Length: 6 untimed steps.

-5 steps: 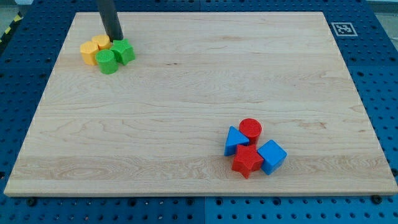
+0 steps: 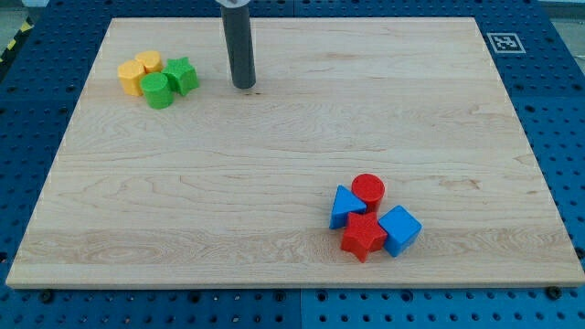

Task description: Nudge the green star left a bit

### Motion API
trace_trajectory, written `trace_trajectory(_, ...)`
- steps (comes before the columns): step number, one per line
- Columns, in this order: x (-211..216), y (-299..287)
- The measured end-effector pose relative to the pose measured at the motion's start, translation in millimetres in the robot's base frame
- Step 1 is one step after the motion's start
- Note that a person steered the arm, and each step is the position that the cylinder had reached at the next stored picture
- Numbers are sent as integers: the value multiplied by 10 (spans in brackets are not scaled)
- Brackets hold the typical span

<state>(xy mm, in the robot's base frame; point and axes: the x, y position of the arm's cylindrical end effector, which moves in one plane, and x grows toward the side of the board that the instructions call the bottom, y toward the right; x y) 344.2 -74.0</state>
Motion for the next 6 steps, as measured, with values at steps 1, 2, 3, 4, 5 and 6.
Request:
trace_trajectory(1,0,-61)
trace_trajectory(2,0,-201)
trace_trajectory(3,0,-427)
trace_trajectory(4,0,-558)
trace_trajectory(5,0,-565)
trace_trajectory(6,0,-656)
